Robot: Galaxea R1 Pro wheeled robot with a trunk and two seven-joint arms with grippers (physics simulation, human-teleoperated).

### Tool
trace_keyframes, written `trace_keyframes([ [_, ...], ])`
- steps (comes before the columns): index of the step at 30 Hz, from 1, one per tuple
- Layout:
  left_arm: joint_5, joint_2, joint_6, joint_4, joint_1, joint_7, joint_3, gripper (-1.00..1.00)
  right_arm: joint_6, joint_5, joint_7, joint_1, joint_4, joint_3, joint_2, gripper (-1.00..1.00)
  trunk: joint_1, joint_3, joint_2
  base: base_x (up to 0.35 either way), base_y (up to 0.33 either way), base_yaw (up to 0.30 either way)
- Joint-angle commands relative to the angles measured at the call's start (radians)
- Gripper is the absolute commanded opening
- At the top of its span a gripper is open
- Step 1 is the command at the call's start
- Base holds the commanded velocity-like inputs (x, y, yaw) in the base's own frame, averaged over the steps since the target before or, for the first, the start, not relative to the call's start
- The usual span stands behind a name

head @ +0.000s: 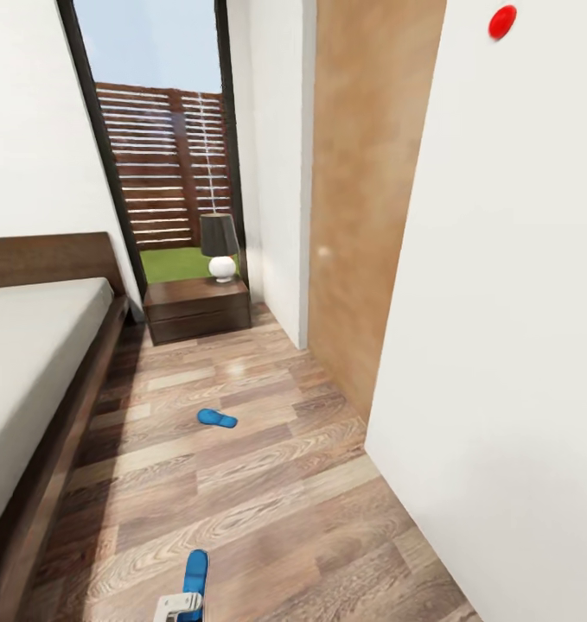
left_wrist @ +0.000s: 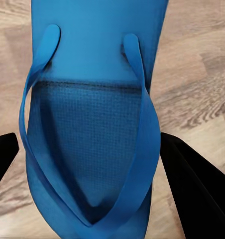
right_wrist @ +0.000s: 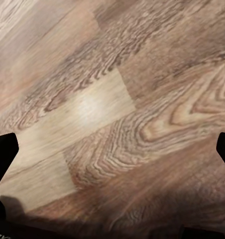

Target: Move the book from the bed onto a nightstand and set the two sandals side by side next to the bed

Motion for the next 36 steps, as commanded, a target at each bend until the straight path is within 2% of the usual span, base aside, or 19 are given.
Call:
trace_keyframes([
  [1,-0.002,0.000,-0.002,0.002,-0.001,-0.004,0.006,-1.00,0.007,-0.009,0.006,0.000,0.000,-0.003,0.000,1.00,0.000,-0.001,0.000,0.178,0.000,0.292],
  [13,-0.002,0.000,-0.002,0.002,-0.001,-0.004,0.006,-1.00,0.007,-0.009,0.006,0.000,0.000,-0.003,0.000,1.00,0.000,-0.001,0.000,0.229,0.000,0.291],
  [36,-0.002,0.000,-0.002,0.002,-0.001,-0.004,0.005,-1.00,0.007,-0.009,0.006,0.000,0.000,-0.003,0.000,1.00,0.000,-0.001,0.000,0.008,0.000,0.291],
])
